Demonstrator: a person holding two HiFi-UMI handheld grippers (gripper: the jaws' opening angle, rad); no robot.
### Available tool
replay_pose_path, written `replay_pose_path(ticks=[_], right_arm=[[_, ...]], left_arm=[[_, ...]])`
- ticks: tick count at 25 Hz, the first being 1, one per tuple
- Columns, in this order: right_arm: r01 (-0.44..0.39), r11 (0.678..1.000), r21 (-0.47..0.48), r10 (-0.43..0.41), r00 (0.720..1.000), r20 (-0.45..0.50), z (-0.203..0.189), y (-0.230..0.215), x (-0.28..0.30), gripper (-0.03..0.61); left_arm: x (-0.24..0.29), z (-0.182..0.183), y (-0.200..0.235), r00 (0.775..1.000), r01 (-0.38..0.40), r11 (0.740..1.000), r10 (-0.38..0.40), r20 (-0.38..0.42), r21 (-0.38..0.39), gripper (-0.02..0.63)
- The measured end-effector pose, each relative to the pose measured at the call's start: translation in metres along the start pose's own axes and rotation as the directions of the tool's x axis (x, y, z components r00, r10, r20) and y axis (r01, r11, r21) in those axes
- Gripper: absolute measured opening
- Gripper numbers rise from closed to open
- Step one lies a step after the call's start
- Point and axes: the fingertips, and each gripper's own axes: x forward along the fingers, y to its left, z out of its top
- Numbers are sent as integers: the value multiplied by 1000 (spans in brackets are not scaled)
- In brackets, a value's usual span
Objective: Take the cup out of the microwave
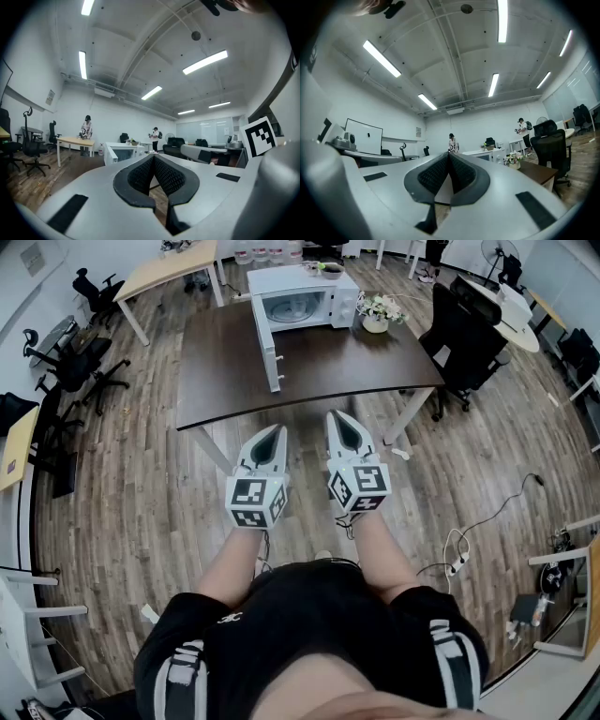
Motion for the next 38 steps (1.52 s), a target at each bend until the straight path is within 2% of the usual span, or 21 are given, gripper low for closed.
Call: replay_pose_path(ticks=[9, 20, 26, 32, 38], right_arm=[[21, 1000, 14, -21, 999, 27, 4, -20, -13, 0], [16, 999, 31, -17, 999, 28, 6, -72, -17, 0], [33, 999, 34, -35, 999, 34, 7, -104, -16, 0], [43, 998, 42, -44, 998, 38, -4, -130, 13, 0], [67, 997, 30, -68, 997, 33, -24, -168, 72, 0]], left_arm=[[5, 0, -18, 1000, -17, 1000, 17, 6, 2, 2], [37, -6, -46, 998, -67, 998, 67, 4, 7, 2], [56, -10, -65, 998, -65, 998, 65, 6, 19, 2], [94, -12, -55, 998, -63, 998, 63, 25, 23, 2], [163, -18, -27, 998, -49, 999, 48, 42, 21, 2]])
